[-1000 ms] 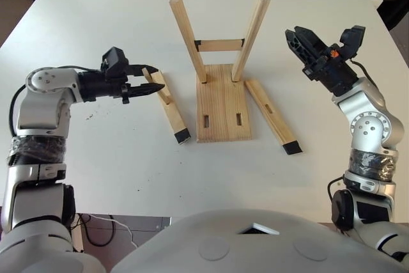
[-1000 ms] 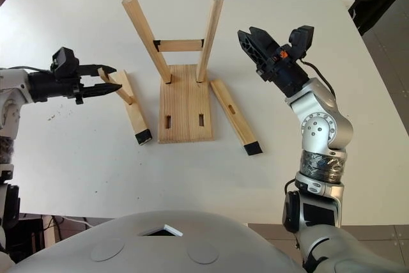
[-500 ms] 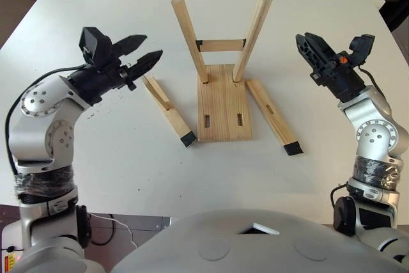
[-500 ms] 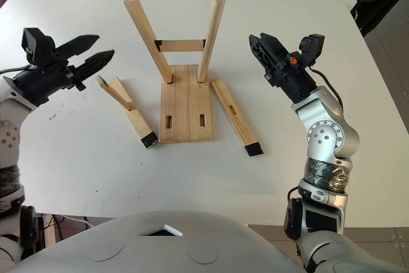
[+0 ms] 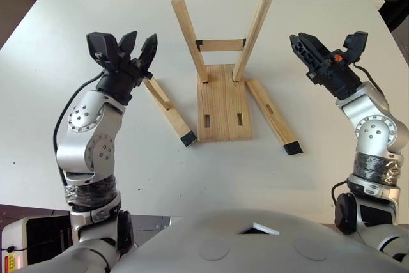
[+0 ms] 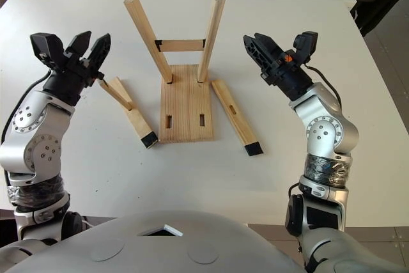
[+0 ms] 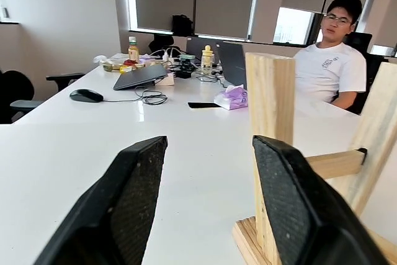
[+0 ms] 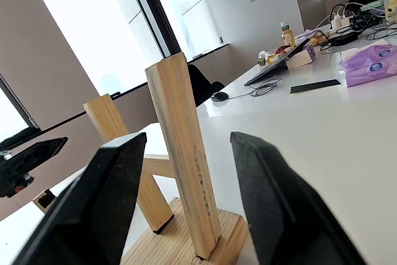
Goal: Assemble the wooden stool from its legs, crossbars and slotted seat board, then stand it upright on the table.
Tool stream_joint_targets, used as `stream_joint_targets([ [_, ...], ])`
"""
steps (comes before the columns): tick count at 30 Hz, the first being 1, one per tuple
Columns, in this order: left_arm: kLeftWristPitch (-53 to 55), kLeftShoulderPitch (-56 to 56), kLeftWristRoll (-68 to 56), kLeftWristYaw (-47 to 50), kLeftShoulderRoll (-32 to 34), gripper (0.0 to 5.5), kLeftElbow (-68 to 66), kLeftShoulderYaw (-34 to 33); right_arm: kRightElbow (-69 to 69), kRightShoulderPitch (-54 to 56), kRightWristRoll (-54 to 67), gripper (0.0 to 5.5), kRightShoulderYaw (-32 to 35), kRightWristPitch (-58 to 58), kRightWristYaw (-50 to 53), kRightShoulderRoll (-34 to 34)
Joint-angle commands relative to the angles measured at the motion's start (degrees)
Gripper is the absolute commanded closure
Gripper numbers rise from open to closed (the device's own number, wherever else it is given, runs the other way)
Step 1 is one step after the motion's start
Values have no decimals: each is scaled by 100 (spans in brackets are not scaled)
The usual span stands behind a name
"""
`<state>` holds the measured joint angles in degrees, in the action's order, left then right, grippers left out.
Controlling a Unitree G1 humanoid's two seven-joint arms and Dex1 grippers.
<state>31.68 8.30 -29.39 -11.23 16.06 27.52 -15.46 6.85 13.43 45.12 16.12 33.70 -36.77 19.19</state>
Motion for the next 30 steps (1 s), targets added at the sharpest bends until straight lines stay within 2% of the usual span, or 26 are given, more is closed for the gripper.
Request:
stream_joint_targets([
  [1, 22, 310, -76, 336, -113, 293, 203, -98, 136, -49, 113, 301, 5, 27, 63, -58],
  [8, 68, -170, 70, 244, -99, 293, 54, 193, 3, 29, 38, 301, -68, -26, 42, -126],
  [12, 379, -502, 551, 250, 44, 293, -856, 648, -40, 111, 48, 301, -91, -47, 44, -164],
  [17, -11, -377, 250, 114, -160, 293, -869, 432, 0, 73, 61, 301, -128, -74, 29, -229],
  [20, -223, -271, -148, 117, -288, 293, -428, 132, 33, -2, 55, 301, -130, -77, 48, -276],
  [23, -134, 198, -370, 510, -184, 293, -56, -278, 114, -68, 94, 301, -88, -28, 71, -266],
  [27, 158, 1724, -1156, 1301, 322, 293, 47, -1241, 146, -99, 77, 301, -90, 27, 23, -176],
  [30, 445, 2039, -1507, 2106, 322, 293, -212, -1787, 21, 36, 17, 301, -37, -27, -11, -89],
])
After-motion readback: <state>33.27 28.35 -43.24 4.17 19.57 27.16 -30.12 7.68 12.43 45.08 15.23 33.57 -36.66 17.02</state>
